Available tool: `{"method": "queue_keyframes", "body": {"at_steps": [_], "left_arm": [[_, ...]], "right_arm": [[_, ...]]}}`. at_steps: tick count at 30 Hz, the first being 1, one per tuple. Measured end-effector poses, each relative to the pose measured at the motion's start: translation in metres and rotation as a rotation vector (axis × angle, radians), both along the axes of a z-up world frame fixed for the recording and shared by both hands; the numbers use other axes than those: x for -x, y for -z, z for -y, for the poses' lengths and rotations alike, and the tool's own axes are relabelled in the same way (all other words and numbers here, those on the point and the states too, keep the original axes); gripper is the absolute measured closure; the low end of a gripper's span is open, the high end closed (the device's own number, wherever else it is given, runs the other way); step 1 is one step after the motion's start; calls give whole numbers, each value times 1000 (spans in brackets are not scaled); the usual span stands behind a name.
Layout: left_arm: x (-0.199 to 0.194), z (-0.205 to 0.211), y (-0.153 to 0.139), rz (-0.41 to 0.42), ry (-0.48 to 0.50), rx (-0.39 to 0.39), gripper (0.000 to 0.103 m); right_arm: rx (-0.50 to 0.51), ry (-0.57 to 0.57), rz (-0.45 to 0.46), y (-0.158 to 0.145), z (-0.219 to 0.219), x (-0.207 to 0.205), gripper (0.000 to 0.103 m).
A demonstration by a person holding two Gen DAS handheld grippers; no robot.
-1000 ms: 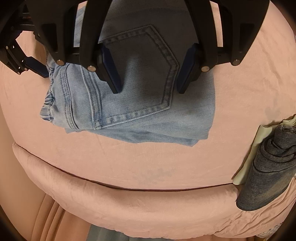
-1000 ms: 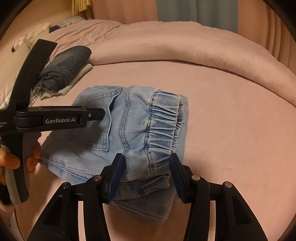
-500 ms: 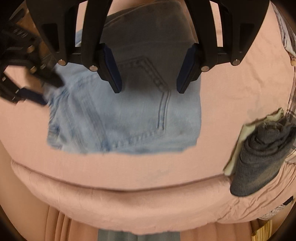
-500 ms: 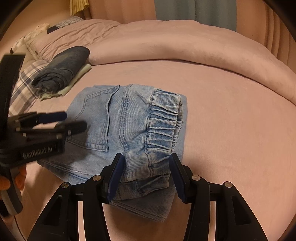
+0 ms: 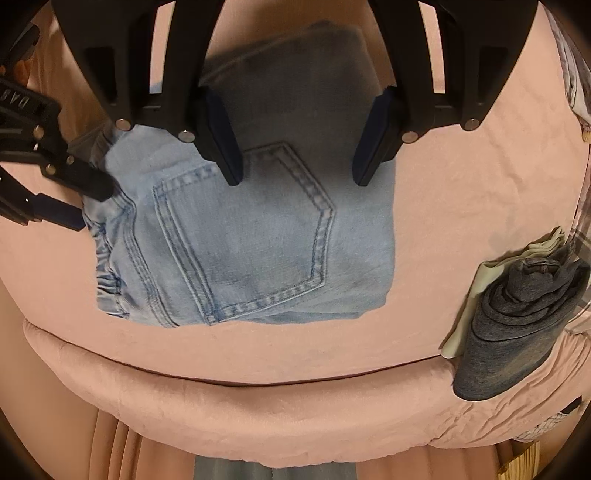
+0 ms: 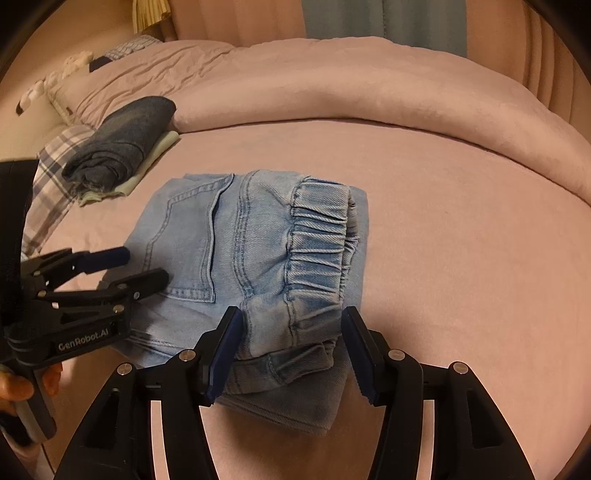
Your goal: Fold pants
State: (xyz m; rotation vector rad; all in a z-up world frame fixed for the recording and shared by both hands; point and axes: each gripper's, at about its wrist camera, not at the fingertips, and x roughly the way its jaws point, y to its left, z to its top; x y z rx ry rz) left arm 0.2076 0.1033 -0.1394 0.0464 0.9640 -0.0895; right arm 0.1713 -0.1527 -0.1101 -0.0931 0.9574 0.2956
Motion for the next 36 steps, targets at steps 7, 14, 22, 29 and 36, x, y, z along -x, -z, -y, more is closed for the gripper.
{"method": "queue_keyframes", "body": {"at_steps": [7,14,22,29,36], "left_arm": [[9,0,6,-6,1,-11,41],[8,0,9,0,-1,-6,41],[9,2,7,-4,-3,-12,41],[13,0,2,-2,-8,-4,41],[18,-2,-3,-4,-10,-1,41]], "right_arm": [[-31,17,10,-3,6,6,48],[-83,39,-35,8,8,0,48],[-79,39,-40,8,9,0,48],[-73,41,-50,7,9,-1,48],[-74,42,-61,6,7,2,47]]}}
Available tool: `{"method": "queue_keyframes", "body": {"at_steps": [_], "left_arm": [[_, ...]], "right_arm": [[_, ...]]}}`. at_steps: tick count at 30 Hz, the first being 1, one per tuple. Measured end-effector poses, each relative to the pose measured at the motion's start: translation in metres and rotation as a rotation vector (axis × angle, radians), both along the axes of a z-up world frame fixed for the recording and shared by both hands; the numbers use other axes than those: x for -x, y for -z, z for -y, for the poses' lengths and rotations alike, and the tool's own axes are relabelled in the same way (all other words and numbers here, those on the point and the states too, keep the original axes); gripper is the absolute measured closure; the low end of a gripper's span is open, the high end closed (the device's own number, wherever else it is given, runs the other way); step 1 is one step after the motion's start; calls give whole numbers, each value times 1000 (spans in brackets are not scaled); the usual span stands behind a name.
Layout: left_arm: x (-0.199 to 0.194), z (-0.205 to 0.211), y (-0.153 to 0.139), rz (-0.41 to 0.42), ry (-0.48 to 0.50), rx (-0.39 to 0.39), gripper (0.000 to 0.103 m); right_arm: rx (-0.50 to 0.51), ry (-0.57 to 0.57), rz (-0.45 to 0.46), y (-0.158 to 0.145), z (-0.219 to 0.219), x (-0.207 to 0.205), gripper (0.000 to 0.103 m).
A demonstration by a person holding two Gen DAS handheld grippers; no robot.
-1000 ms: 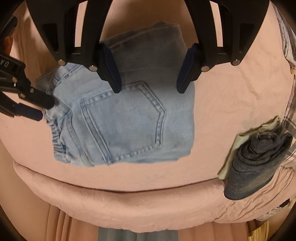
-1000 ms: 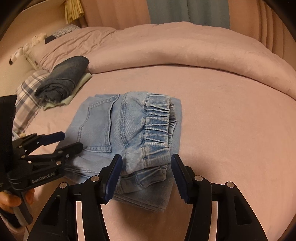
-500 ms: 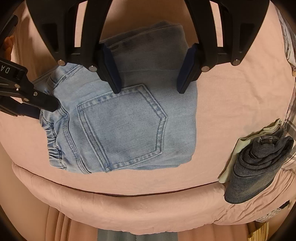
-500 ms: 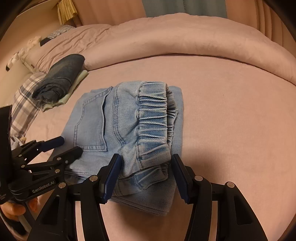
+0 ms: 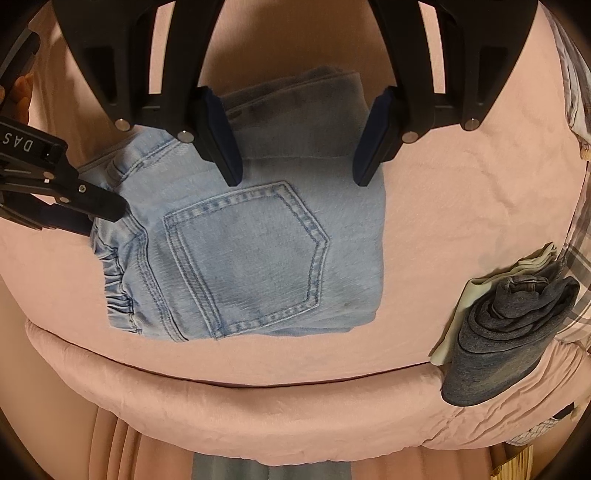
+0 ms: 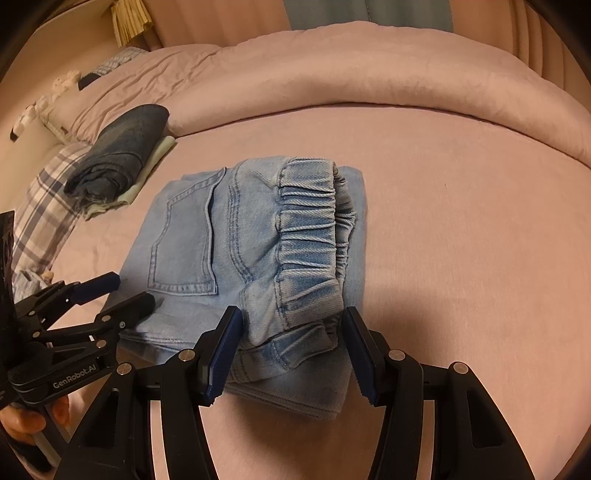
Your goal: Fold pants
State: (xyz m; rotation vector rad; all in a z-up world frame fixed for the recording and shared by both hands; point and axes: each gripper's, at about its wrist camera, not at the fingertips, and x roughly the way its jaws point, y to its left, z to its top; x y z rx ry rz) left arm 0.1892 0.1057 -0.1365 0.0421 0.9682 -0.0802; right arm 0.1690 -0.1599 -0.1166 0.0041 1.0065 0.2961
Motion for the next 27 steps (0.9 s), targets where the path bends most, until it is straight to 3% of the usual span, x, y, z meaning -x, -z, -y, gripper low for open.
{"method": "queue_keyframes", "body": {"at_steps": [22,27], "left_arm": [[11,-3,-7,-5,-22,14,41],[14,-4,-10,1,-29,7,37]], "right_arm": [[14,0,-12,-4,-1,7,46],[18,1,-17,-5,0,10,46]]}}
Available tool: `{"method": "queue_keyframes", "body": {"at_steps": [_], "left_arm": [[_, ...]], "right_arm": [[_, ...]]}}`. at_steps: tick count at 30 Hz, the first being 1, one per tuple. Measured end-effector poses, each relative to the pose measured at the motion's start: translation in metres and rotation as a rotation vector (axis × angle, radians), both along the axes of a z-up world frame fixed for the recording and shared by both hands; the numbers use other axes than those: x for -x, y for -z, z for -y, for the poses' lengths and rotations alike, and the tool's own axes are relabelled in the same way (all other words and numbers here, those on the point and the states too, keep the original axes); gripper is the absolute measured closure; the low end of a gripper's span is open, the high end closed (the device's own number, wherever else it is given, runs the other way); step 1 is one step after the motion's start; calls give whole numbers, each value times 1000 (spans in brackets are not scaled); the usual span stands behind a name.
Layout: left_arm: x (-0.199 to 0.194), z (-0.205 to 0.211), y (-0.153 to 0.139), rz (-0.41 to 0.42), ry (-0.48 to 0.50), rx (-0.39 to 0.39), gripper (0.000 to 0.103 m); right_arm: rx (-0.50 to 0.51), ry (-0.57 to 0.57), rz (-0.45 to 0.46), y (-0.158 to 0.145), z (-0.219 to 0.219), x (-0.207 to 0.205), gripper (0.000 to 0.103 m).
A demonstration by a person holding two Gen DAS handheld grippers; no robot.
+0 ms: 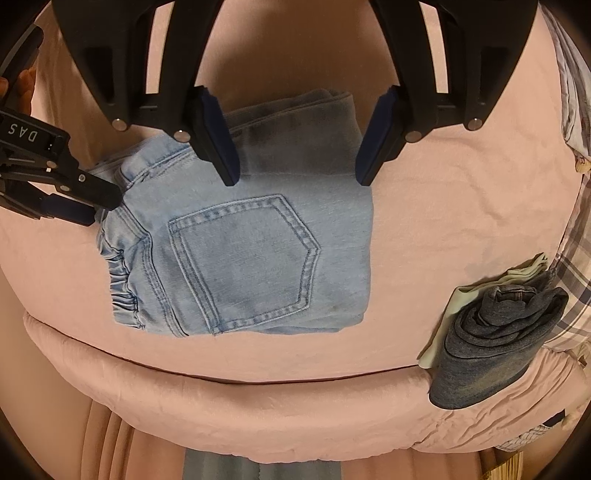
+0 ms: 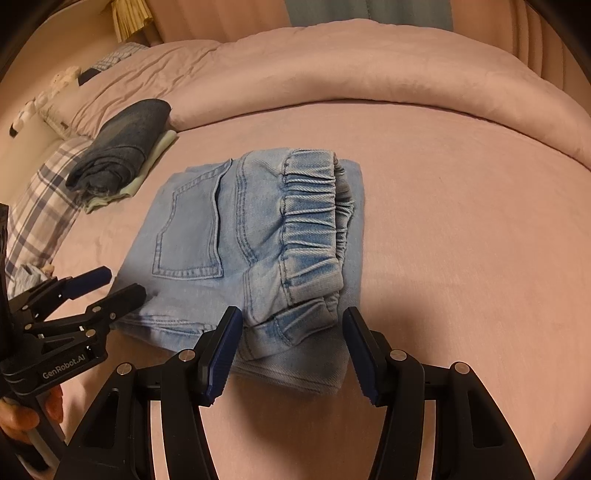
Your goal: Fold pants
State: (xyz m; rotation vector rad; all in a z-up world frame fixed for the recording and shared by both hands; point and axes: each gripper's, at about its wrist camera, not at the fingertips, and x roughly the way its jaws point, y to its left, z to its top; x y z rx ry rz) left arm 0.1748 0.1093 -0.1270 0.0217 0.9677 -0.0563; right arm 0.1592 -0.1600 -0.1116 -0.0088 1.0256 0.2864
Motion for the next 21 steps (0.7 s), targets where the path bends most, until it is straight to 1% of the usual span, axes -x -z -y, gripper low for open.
{"method": "queue_keyframes", "body": {"at_steps": [9,15,21], "left_arm": [[5,-1,-4,6,-4,5,35],[10,0,-8,13,-11,-1,29],[14,0,-10,11,-17,-6,29]], "right_arm": [[14,1,-2,-2,0,4,46],[11,1,7,-6,0,7,46],[13,-3,14,-10,0,13,46]]}}
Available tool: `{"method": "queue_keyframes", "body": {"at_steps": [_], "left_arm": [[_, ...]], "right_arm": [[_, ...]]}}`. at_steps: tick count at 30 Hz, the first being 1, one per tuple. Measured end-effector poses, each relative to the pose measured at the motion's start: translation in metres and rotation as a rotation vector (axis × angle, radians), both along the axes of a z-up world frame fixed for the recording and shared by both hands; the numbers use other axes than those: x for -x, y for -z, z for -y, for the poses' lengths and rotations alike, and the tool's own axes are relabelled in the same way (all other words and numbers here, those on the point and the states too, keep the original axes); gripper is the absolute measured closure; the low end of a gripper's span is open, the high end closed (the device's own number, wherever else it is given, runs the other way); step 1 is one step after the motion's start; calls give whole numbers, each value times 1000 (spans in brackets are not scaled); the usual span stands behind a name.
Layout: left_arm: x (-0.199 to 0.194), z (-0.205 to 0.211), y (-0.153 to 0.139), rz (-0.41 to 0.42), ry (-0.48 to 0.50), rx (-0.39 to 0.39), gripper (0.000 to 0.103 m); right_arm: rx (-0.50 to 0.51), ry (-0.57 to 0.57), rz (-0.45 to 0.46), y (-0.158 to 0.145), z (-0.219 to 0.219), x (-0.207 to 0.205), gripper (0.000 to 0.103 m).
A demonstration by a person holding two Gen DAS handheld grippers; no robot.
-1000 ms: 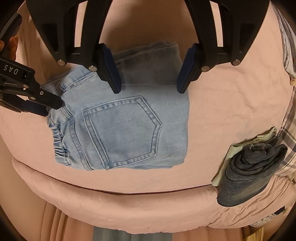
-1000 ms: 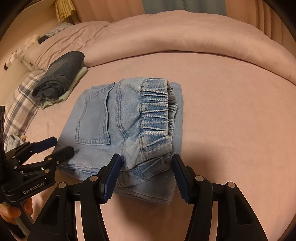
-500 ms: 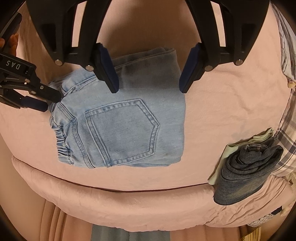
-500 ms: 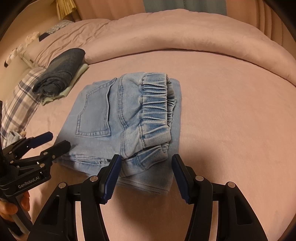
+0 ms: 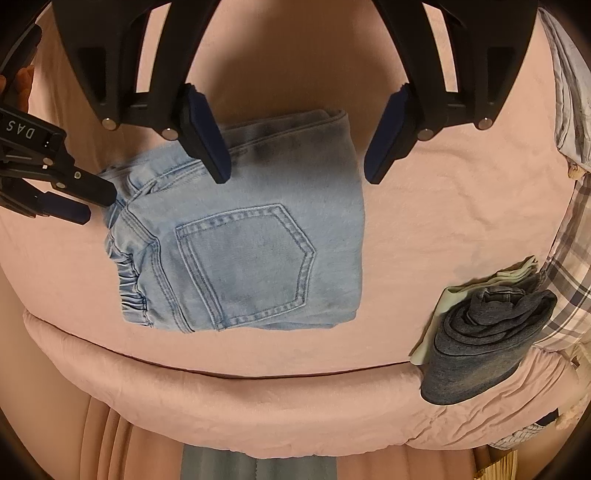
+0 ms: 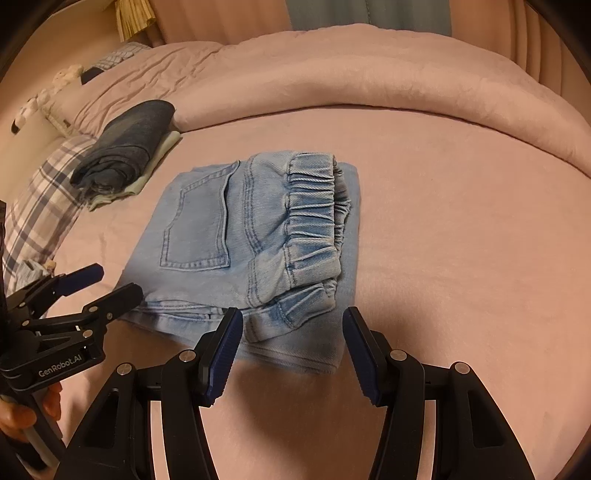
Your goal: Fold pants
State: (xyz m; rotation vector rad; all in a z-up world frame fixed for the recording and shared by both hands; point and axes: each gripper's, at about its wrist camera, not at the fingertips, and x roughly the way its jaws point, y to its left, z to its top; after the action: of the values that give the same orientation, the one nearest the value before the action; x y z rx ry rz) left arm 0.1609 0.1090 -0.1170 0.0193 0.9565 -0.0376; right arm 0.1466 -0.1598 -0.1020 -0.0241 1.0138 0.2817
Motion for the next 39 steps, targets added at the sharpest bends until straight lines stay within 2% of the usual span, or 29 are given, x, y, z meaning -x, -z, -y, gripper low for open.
{"method": "queue_keyframes", "body": {"at_steps": [6,8,10,18,20,22,36,39], "left_arm": [[6,0,-3,5,-1,5,28],[7,0,-4,7,-4,-2,23],[9,-1,-6,18,-10,-4,20],[15,-1,-13,28,-5,14,19],[17,0,-14,31,-2,13,19],[19,0,-17,35,0,12,19],[32,1,-31,54,-26,12,14],[35,0,-33,53,-39,6,7]], "right_arm": [[8,3,0,-3,0,2,46],[17,10,4,-4,0,5,36],[20,16,14,-5,0,7,36],[15,15,24,-11,0,11,35],[15,13,30,-13,-1,13,23],[8,10,35,-15,-2,14,20],[9,1,61,-27,-7,26,17],[14,0,69,-29,-7,29,16]]}}
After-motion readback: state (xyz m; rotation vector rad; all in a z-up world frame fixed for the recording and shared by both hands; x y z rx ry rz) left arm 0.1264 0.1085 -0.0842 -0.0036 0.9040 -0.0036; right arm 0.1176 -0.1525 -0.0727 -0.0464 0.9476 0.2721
